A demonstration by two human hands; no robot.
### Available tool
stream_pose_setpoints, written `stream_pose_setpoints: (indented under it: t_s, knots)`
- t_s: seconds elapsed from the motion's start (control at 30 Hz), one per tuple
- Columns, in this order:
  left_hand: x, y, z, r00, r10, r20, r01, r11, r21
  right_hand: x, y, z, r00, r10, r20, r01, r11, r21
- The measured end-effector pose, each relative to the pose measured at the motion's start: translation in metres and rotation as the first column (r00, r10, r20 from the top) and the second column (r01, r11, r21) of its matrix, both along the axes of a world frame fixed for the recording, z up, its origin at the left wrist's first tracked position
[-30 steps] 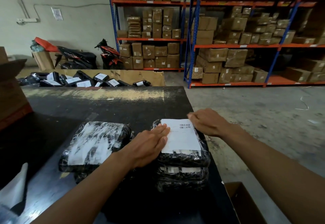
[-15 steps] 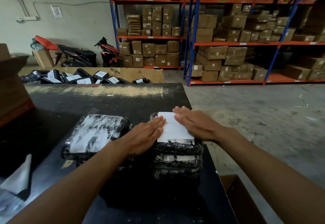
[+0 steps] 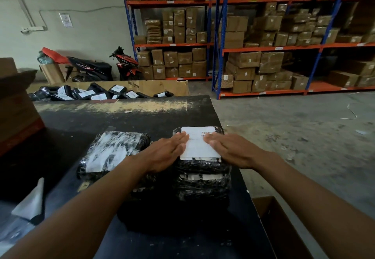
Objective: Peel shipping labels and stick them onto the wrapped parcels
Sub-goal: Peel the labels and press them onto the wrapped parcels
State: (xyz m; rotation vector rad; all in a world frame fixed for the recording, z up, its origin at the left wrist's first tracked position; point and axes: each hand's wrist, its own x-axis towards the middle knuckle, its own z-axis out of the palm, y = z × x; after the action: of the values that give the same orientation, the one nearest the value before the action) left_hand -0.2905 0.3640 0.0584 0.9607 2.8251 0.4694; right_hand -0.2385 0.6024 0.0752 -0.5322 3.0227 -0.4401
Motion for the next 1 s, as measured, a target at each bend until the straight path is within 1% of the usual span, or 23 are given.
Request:
stream_pose_setpoints:
  t_s: [0.1, 0.23, 0.3, 0.33, 0.43, 0.5, 0.57, 0.6, 0.7, 0.77, 0.83, 0.9, 0.93, 1.0]
  knots:
    - [0.0, 0.003, 0.0, 1.0, 0.0, 0.003, -0.001, 0.999, 0.032, 0.012, 0.02, 0.001, 0.997, -0.072, -0.02, 0.071, 0.997, -0.026]
    - [0.001, 0.0, -0.002, 0.998, 0.015, 0.06, -0.019, 0.997, 0.069, 0.016, 0.008, 0.005, 0.994, -0.097, -0.059, 0.094, 0.994, -0.053]
    - [0.001, 0.0, -0.003, 0.998, 0.011, 0.058, -0.014, 0.998, 0.058, 0.019, -0.006, 0.007, 0.995, -0.061, -0.081, 0.054, 0.996, -0.076]
    - [0.001, 0.0, -0.003, 0.999, 0.01, 0.047, -0.013, 0.999, 0.05, 0.022, -0.015, 0.006, 0.995, -0.021, -0.093, 0.016, 0.998, -0.056]
    - [0.001, -0.002, -0.003, 1.0, 0.01, 0.019, -0.011, 0.999, 0.034, 0.03, -0.036, -0.007, 0.989, 0.112, -0.099, -0.102, 0.989, 0.103]
    - [0.002, -0.004, -0.003, 1.0, -0.003, 0.005, 0.003, 1.0, 0.015, 0.039, -0.027, -0.024, 0.97, 0.155, -0.185, -0.113, 0.969, 0.219]
    - [0.001, -0.003, -0.004, 1.0, -0.025, -0.002, 0.025, 1.0, -0.007, 0.055, 0.0, -0.043, 0.931, 0.163, -0.328, -0.07, 0.958, 0.277]
    - [0.001, -0.002, -0.005, 1.0, -0.03, -0.006, 0.03, 0.999, -0.013, 0.064, 0.014, -0.05, 0.911, 0.15, -0.385, -0.044, 0.962, 0.271]
    - [0.001, 0.002, -0.005, 1.0, -0.014, -0.017, 0.014, 1.0, -0.022, 0.078, 0.033, -0.051, 0.886, 0.099, -0.452, -0.007, 0.979, 0.201]
    - [0.002, 0.004, -0.005, 1.0, -0.001, -0.02, 0.001, 1.0, -0.025, 0.068, 0.013, -0.036, 0.883, 0.07, -0.464, -0.009, 0.991, 0.132]
    - [0.002, 0.003, -0.005, 0.999, 0.015, -0.029, -0.016, 0.999, -0.032, 0.049, -0.014, -0.029, 0.909, 0.062, -0.412, -0.017, 0.994, 0.111]
    - [0.003, 0.002, -0.004, 0.999, 0.016, -0.039, -0.018, 0.999, -0.042, 0.038, -0.03, -0.034, 0.939, 0.092, -0.332, -0.037, 0.985, 0.168]
    - [0.004, 0.001, -0.004, 0.999, 0.009, -0.041, -0.011, 0.999, -0.05, 0.039, -0.028, -0.041, 0.935, 0.108, -0.338, -0.041, 0.979, 0.2]
    - [0.004, 0.0, -0.004, 0.999, -0.006, -0.038, 0.004, 0.999, -0.05, 0.054, -0.01, -0.057, 0.905, 0.133, -0.405, -0.024, 0.965, 0.263]
